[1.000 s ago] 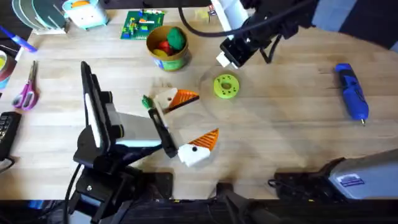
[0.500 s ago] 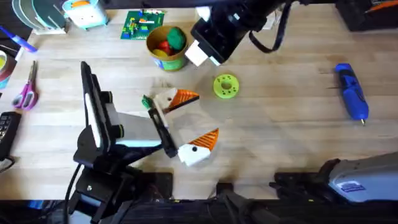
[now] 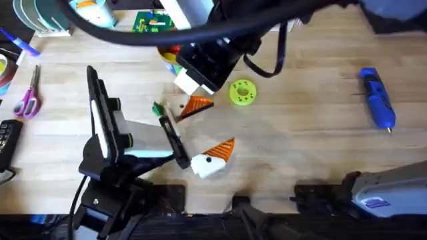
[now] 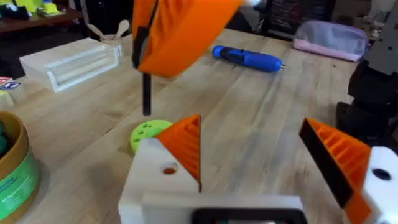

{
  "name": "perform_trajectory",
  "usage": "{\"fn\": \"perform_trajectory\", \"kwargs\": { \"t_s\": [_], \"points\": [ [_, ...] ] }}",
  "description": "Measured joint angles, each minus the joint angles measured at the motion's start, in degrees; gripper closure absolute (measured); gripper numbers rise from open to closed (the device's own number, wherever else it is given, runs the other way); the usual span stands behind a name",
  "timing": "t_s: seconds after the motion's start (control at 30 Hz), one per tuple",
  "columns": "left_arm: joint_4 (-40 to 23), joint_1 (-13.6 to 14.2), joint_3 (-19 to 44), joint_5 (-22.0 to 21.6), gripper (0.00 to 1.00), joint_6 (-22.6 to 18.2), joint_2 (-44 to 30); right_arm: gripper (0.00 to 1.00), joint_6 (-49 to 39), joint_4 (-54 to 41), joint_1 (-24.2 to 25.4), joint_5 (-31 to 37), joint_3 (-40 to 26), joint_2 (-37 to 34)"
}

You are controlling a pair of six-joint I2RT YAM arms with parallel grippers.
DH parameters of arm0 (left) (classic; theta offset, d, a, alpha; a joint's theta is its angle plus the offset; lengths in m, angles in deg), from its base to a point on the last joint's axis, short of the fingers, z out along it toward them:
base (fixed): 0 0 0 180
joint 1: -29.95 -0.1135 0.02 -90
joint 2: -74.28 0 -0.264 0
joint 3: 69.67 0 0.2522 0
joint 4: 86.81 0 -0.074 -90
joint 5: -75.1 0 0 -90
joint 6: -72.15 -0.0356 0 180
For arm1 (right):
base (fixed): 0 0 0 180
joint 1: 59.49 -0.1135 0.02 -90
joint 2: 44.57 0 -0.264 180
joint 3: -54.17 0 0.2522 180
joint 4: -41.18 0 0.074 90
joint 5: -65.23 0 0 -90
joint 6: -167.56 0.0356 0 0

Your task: Pick up the gripper from the table and insert it into the empty holder that is missing its gripper. Then pick up a screw, insert it into the mounting hole, and use the screwdriver to tighten it. Finally, clean up the table by picking up the vegetable and placing it into the bucket.

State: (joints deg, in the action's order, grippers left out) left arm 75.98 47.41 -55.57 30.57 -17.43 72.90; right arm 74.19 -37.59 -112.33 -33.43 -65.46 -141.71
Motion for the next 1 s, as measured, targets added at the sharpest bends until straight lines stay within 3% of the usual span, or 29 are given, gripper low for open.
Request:
{"fn": "perform_trajectory", "kwargs": {
  "t_s": [1.0],
  "points": [
    [0.0,0.0,0.0,0.0,0.007,0.0,0.0,0.994,2.1,-1.4,-0.7,-4.3,0.0,-3.4]
  ]
}}
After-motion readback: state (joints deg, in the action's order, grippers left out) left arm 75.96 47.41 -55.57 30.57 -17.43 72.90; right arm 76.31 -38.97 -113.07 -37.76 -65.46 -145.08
